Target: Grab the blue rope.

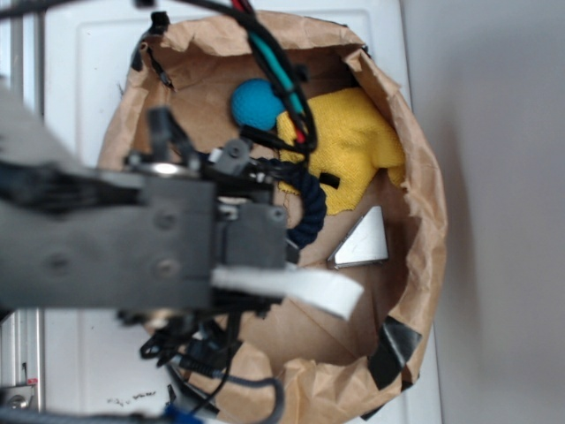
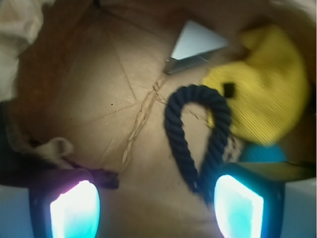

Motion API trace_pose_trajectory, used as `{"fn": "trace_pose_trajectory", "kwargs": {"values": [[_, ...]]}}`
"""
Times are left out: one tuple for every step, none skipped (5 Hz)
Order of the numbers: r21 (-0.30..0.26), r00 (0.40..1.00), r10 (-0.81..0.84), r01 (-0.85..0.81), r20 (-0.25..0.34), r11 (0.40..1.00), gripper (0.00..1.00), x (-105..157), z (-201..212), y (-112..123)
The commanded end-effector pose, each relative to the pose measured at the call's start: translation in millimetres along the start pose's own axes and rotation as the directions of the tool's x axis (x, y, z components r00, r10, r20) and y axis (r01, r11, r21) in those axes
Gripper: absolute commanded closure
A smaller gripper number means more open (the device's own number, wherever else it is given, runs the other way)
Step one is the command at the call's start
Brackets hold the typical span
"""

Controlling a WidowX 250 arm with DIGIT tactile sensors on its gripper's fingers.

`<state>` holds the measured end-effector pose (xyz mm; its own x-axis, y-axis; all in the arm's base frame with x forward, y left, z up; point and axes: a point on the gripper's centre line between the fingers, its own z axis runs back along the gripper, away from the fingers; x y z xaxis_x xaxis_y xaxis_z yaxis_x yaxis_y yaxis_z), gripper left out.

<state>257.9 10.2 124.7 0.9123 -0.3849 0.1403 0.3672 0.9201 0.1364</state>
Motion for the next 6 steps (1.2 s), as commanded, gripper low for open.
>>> {"fn": "trace_pose_trajectory", "kwargs": {"values": [[-0.132,0.998,0.034,-0.042,-0.059,0.990,0.00,-42.8,1.1,-21.1],[-0.132,0.998,0.034,-0.042,-0.059,0.990,0.00,-42.8,1.1,-21.1],[-0.132,0.998,0.034,-0.042,-0.059,0.990,0.00,-42.8,1.1,-21.1],[-0.132,0.998,0.034,-0.042,-0.059,0.990,0.00,-42.8,1.1,-21.1],[-0.149,0.997,0.075,-0.078,-0.024,0.986,0.00,-32.7,-6.3,-2.6],[-0.186,0.981,0.192,-0.186,0.013,0.965,0.00,-9.8,16.9,29.2]]}}
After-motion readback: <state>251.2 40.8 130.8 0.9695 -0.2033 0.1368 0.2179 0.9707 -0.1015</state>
